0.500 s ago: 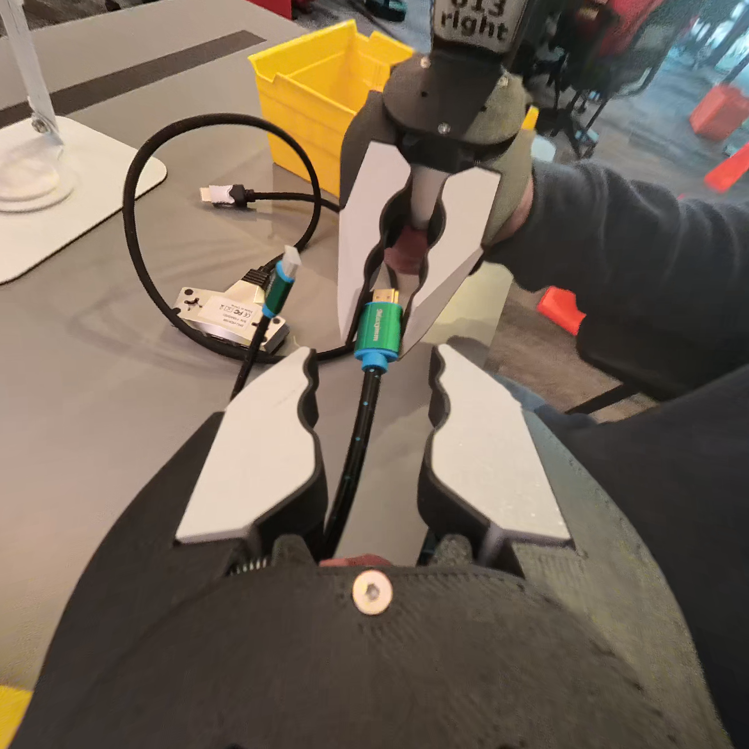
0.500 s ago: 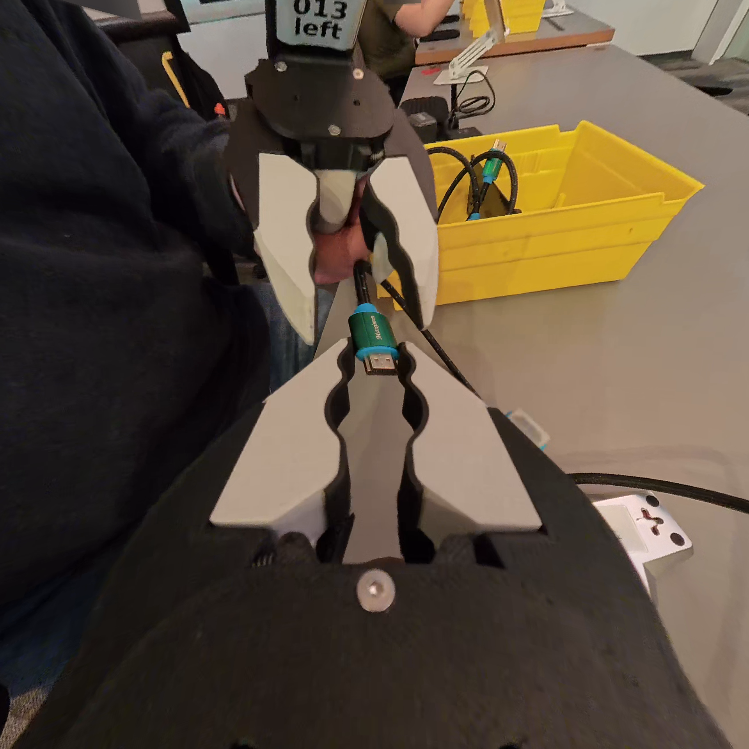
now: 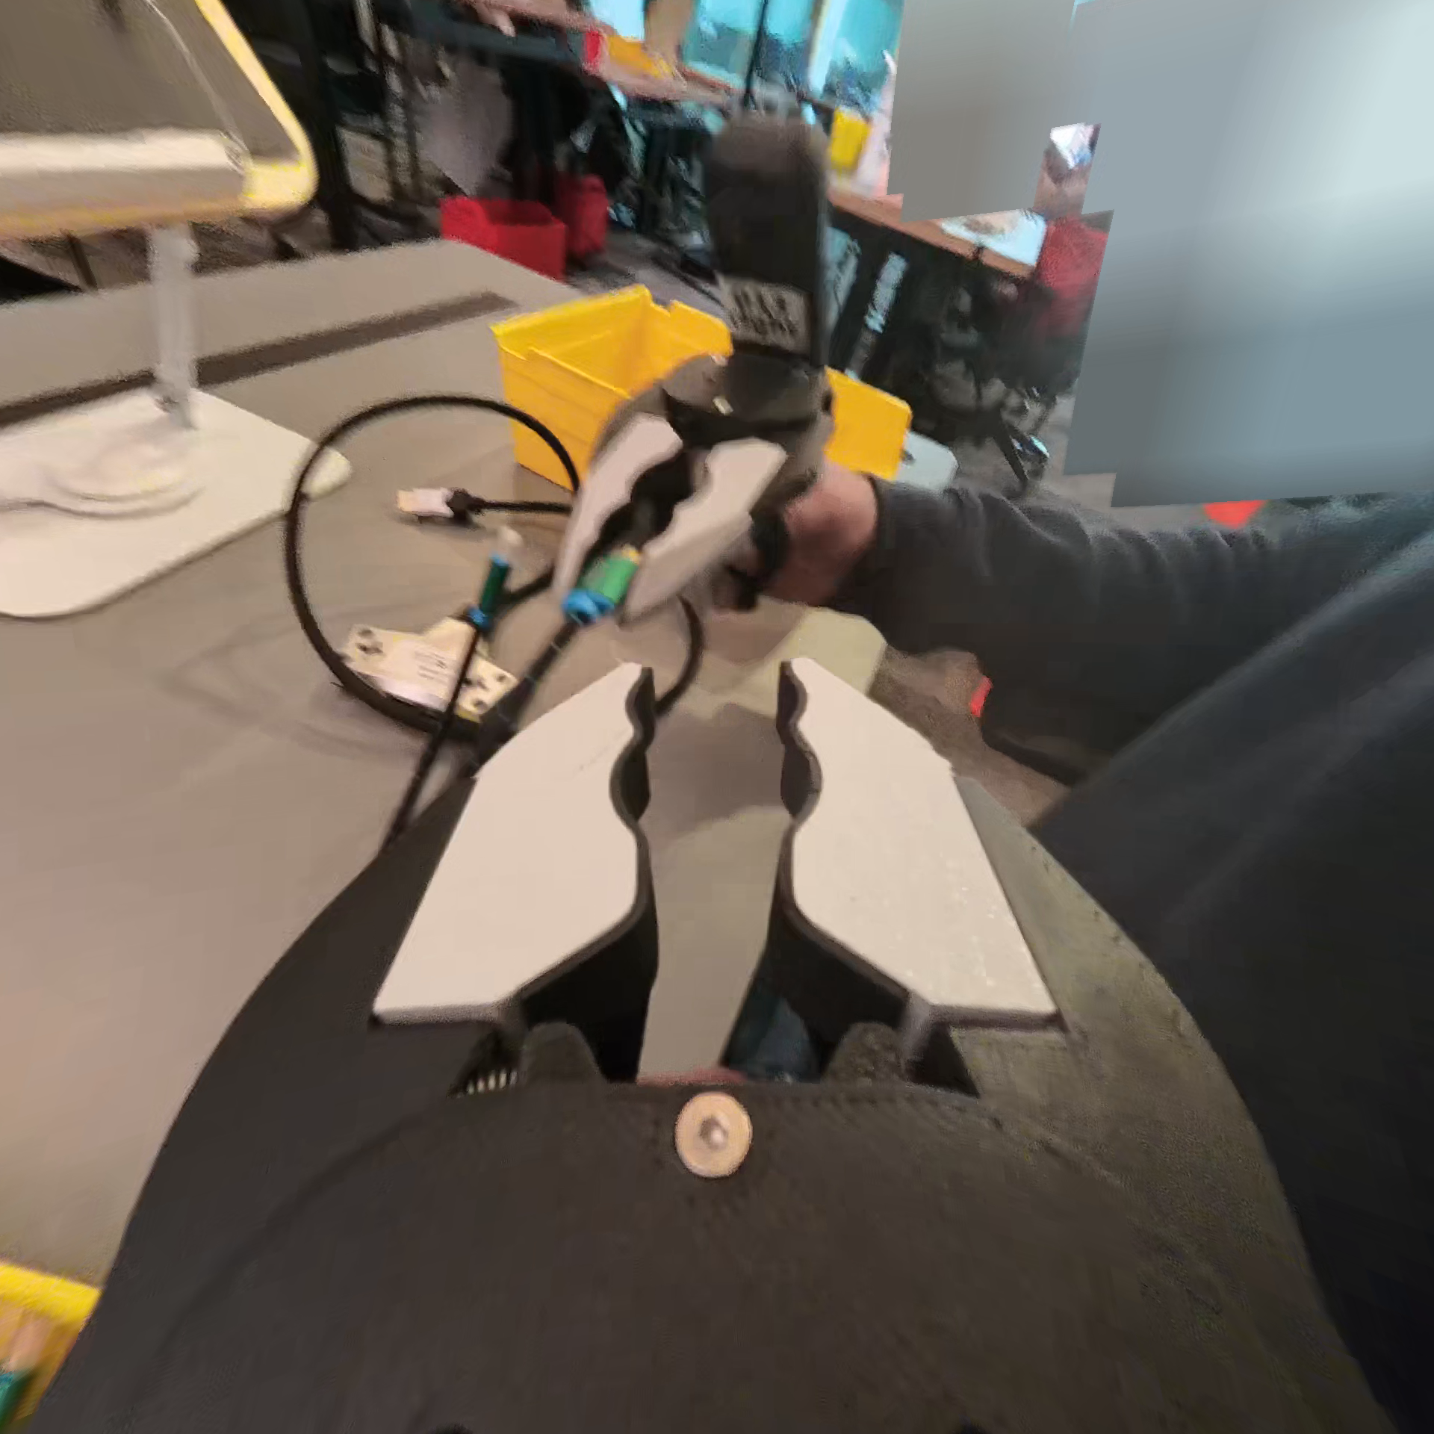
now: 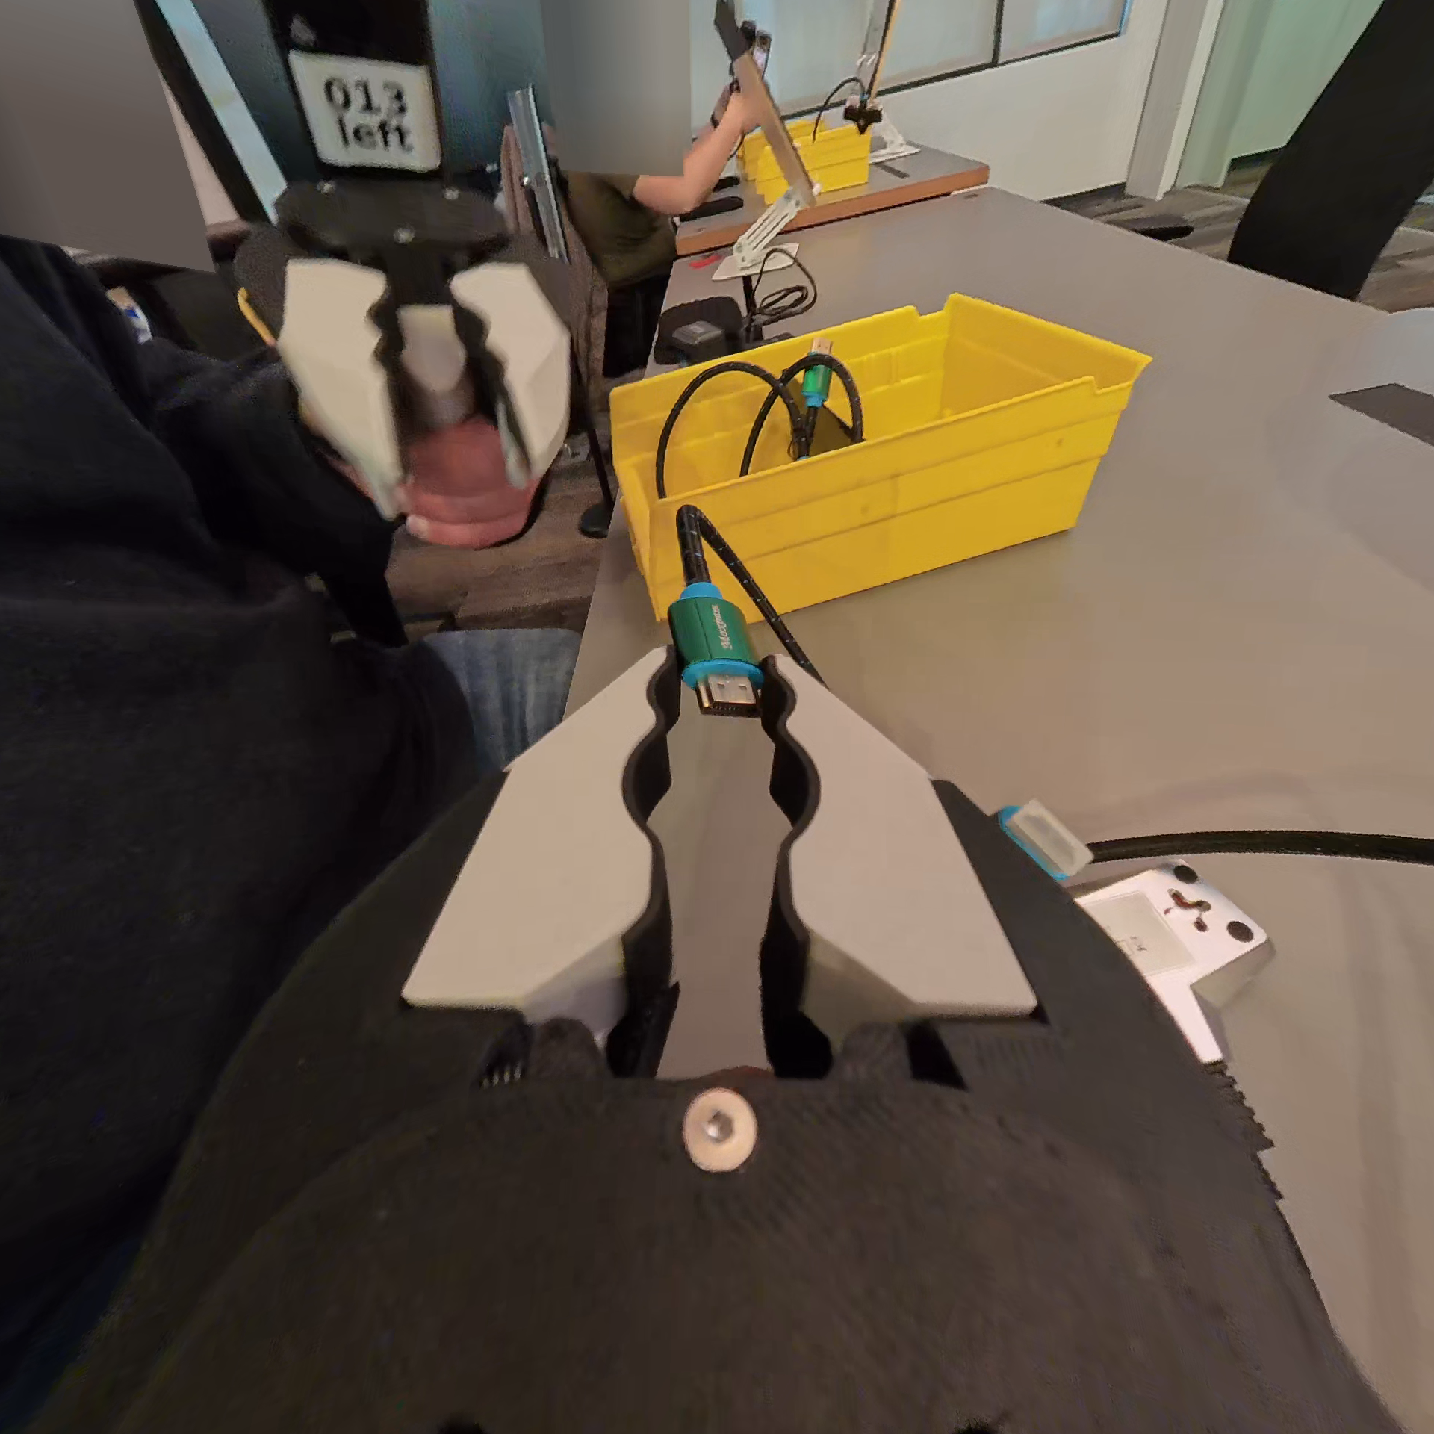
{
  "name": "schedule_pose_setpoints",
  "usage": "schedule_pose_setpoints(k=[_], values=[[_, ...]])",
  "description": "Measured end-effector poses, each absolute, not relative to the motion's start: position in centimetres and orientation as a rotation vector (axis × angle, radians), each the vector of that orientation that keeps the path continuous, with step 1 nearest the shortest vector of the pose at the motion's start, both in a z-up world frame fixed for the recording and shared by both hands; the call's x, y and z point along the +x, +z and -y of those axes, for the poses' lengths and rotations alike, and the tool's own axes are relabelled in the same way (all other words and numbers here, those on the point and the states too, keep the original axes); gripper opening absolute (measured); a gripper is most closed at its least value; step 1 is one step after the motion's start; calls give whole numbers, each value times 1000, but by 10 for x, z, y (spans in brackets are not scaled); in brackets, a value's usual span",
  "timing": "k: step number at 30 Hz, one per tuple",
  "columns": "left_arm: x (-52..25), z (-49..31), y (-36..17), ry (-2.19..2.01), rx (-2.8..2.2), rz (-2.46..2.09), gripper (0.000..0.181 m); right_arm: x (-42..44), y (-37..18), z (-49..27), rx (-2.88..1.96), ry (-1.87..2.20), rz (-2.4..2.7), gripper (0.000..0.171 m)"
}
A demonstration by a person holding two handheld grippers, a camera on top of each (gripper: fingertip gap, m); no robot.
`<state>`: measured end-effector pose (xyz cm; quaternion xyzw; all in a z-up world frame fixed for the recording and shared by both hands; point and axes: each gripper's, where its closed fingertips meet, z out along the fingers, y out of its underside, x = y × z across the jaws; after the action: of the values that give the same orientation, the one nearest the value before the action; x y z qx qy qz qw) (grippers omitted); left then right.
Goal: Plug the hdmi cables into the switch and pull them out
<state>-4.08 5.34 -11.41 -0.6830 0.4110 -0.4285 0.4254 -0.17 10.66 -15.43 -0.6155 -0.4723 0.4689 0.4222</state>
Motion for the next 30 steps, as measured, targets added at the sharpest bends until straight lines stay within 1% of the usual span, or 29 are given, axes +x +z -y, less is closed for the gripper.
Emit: schedule_pose_setpoints(k=[1, 3, 6, 12, 14, 16, 18, 20, 23, 28, 30], values=[[-39, -43, -122, -1097, -1734, -1073, 33, -1, -152, -109, -1536, 1175, 1167, 18], [-30, -33, -143, -1142, -1800, -1076, 46, -3, -148, -110, -1520, 1190, 1151, 18], [-12, -39, -163, -1275, -1860, -920, 66, -6, -140, -107, -1493, 1213, 1162, 18], [22, -71, -152, -1510, -1661, -647, 74, -6, -132, -101, -1482, 1243, 1154, 16], [26, -77, -151, -1538, -1616, -607, 80, -4, -131, -102, -1489, 1266, 1133, 16], [25, -84, -148, -1587, -1568, -557, 83, -2, -135, -104, -1506, 1266, 1132, 16], [20, -96, -138, -1611, -1507, -485, 80, -1, -140, -105, -1526, 1279, 1128, 16], [16, -104, -129, -1643, -1455, -444, 71, 0, -143, -105, -1538, 1290, 1126, 16], [15, -110, -124, -1674, -1420, -449, 44, 1, -146, -105, -1551, 1277, 1139, 16], [20, -110, -128, -1680, -1435, -537, 21, 4, -146, -105, -1562, 1245, 1167, 16], [20, -110, -131, -1674, -1454, -578, 21, 4, -150, -104, -1577, 1217, 1197, 16]])
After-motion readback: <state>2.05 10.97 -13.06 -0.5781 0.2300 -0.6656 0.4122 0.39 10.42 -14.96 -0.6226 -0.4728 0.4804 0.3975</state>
